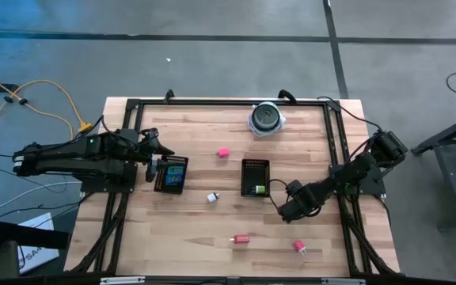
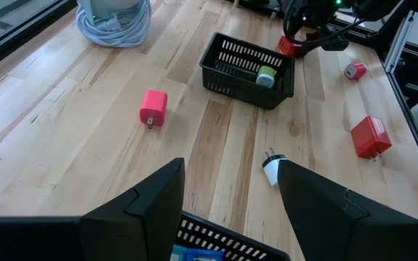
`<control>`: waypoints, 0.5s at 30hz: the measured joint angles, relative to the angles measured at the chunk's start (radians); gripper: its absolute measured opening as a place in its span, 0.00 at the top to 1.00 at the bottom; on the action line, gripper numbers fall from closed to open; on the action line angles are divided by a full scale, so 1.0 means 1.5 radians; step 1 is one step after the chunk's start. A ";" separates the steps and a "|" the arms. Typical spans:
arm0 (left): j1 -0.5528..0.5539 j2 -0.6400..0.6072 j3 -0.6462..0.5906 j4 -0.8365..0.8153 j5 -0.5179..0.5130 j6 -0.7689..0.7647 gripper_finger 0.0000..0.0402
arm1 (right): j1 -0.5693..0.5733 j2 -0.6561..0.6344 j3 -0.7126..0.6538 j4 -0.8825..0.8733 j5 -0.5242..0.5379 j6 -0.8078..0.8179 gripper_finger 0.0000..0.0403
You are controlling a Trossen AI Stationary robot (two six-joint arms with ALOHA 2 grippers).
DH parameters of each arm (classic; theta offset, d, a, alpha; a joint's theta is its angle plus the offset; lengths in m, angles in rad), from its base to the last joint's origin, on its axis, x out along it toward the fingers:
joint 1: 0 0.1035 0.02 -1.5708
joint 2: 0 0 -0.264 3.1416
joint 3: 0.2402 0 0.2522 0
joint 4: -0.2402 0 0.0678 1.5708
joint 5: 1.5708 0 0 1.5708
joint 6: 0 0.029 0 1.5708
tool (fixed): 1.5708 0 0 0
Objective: Pick & Place Office items
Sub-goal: Put the right red charger adapter into the right black bin
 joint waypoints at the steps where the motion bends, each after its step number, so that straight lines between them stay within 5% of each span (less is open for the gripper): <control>1: 0.000 0.000 0.000 0.000 0.000 0.000 0.46 | 0.000 0.000 0.000 0.000 0.000 0.000 0.40; 9: 0.000 0.000 0.000 0.000 0.000 0.000 0.46 | 0.000 -0.004 0.000 -0.001 -0.001 -0.003 0.40; 15: 0.000 0.000 0.000 0.000 0.000 0.000 0.46 | 0.000 -0.027 0.000 -0.004 -0.001 -0.007 0.50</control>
